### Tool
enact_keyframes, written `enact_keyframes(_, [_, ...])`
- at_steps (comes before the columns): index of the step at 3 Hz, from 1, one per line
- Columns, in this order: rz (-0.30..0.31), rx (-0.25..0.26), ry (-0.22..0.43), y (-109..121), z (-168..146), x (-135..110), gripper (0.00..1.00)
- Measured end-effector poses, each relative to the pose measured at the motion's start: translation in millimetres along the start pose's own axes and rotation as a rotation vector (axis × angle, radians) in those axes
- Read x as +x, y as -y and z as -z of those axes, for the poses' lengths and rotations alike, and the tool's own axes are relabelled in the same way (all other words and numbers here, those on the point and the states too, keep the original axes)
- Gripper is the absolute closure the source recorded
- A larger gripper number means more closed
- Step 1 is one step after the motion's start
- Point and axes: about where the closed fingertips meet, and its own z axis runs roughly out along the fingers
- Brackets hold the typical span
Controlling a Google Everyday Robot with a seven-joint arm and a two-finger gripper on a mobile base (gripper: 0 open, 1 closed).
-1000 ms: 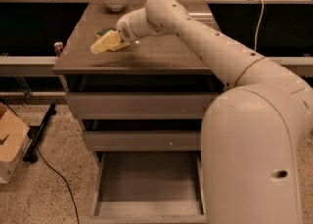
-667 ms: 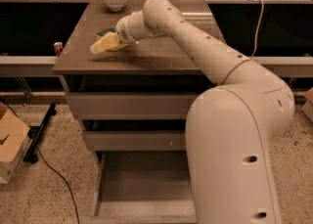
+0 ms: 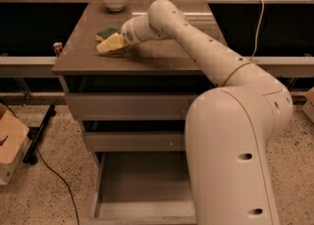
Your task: Place sponge into bottom drawer
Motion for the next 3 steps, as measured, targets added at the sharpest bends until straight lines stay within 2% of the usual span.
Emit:
enact_keyframes(2, [0.048,0.024,0.024,-4.1,33.3,-3.7,0.64])
enact_keyframes(3, [0.1,0.011,0.022,-19.7,58.3,-2.3,0.88])
